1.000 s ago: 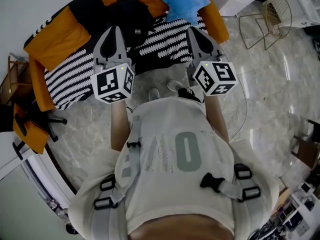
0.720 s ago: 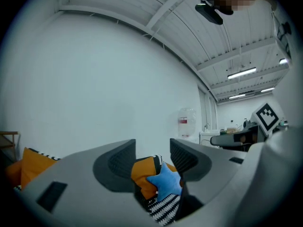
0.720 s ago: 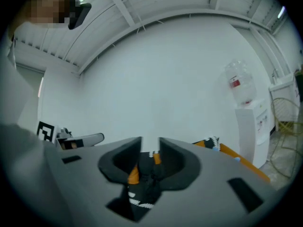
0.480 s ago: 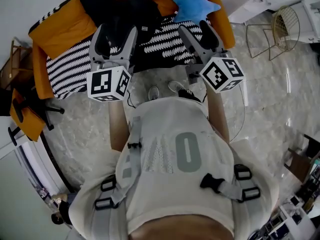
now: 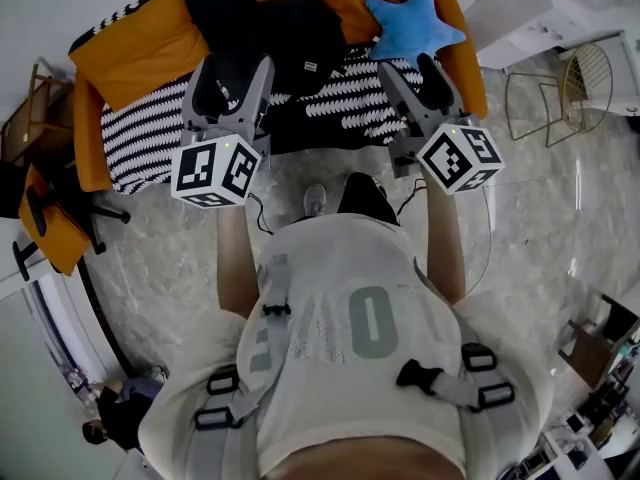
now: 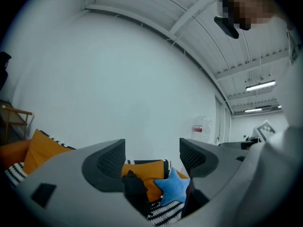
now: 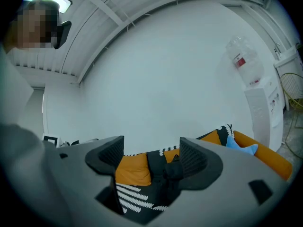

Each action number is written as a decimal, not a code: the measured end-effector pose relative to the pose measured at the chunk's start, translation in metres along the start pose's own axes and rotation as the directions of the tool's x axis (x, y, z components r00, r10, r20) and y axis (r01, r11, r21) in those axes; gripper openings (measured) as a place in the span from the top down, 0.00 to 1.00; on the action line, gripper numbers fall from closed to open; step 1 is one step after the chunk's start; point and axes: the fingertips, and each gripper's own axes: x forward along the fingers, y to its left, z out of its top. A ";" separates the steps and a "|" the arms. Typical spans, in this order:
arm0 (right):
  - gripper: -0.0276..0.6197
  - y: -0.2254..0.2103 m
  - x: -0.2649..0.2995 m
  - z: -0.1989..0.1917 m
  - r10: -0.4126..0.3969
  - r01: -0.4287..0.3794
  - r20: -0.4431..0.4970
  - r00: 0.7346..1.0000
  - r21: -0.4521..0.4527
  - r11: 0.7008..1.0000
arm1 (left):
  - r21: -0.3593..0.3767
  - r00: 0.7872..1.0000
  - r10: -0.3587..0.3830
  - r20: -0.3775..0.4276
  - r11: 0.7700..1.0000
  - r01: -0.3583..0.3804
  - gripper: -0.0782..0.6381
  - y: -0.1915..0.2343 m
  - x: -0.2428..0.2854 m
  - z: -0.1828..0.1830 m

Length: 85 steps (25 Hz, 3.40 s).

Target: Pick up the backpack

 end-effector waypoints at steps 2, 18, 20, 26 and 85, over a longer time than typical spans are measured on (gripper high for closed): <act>0.39 -0.004 0.023 -0.004 0.013 -0.013 -0.011 1.000 0.011 1.000 | 0.032 1.000 -0.003 -0.025 0.999 0.004 0.41 0.017 0.014 -0.010; 0.35 -0.160 0.240 -0.159 0.014 0.028 -0.342 0.940 0.117 0.993 | -0.061 0.877 0.163 -0.451 0.975 -0.212 0.31 0.207 0.168 -0.280; 0.35 -0.184 0.253 -0.195 0.002 0.050 -0.394 0.919 0.122 0.991 | -0.079 0.846 0.173 -0.504 0.966 -0.245 0.29 0.220 0.176 -0.326; 0.35 -0.245 0.296 -0.313 -0.032 0.151 -0.508 0.861 0.194 0.969 | -0.075 0.745 0.213 -0.632 0.940 -0.332 0.26 0.284 0.187 -0.453; 0.83 0.024 0.193 -0.062 0.074 -0.089 -0.293 0.953 -0.039 0.995 | 0.040 0.900 0.370 -0.229 0.928 -0.371 0.80 0.155 0.030 -0.067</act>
